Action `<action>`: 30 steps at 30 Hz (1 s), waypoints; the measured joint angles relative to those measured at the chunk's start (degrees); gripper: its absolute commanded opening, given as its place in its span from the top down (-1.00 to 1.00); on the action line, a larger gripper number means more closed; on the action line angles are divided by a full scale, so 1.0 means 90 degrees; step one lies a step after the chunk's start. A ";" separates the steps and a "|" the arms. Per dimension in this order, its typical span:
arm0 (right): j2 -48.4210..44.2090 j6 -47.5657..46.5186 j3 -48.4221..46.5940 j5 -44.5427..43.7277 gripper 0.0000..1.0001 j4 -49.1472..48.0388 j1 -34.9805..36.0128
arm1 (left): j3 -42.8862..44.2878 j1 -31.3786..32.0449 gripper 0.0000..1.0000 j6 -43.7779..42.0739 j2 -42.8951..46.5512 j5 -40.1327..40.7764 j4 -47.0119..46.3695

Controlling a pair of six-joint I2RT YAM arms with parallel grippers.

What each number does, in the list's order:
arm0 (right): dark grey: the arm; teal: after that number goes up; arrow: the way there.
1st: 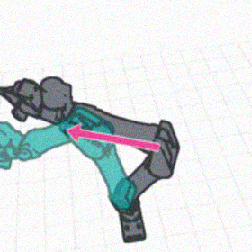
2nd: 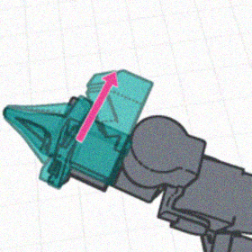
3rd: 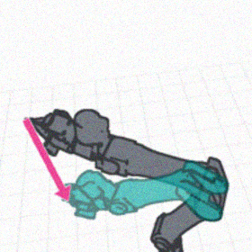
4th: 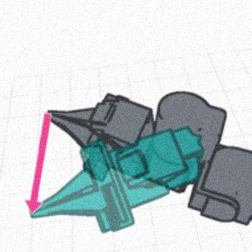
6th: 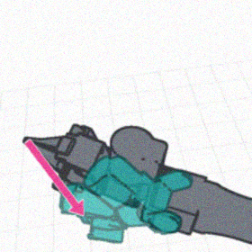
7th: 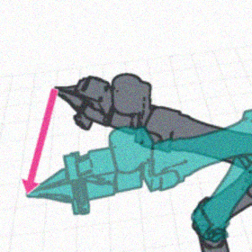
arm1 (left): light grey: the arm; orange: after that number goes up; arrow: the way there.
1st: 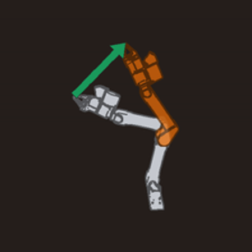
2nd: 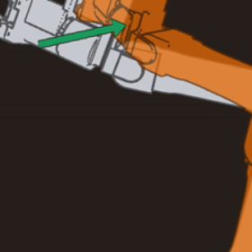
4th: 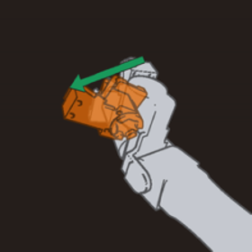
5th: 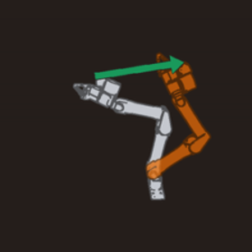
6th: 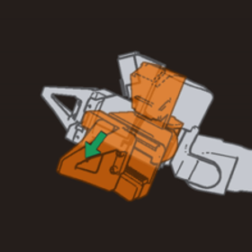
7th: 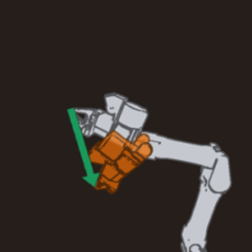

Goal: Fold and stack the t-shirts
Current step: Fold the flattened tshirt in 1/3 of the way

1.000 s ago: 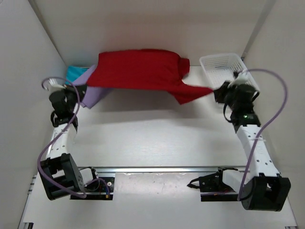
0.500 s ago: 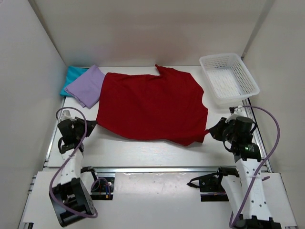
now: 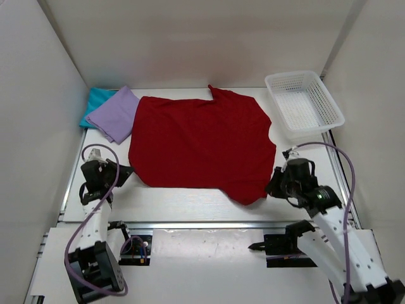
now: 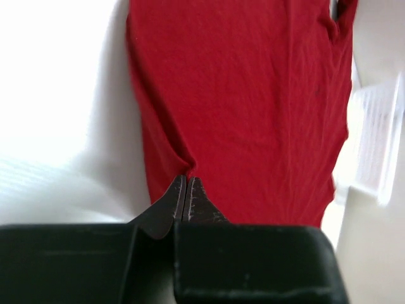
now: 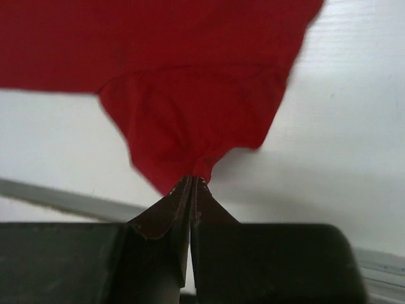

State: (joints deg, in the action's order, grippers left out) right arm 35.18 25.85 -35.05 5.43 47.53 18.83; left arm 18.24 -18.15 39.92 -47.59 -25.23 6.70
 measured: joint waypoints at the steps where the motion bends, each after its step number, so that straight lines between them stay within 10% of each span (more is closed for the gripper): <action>1: 0.0369 -0.0044 -0.0010 0.0012 1.00 -0.0221 -0.0223 | 0.0000 -0.0017 1.00 0.0160 -0.0223 0.0012 -0.0187; 7: 0.2448 -0.0243 -0.0340 0.0612 1.00 -0.1753 -0.1872 | 0.0204 0.0219 1.00 0.0967 -0.1341 0.0296 -0.1018; 30: 0.7638 -0.0588 -0.4609 0.1035 1.00 -0.3757 -0.2222 | 0.2868 0.0330 0.99 0.1642 -0.5061 0.0789 -0.2178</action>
State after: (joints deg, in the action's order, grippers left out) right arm 103.92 20.56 -76.53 14.74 13.72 -1.17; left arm 44.05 -15.18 54.70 -93.14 -18.13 -12.91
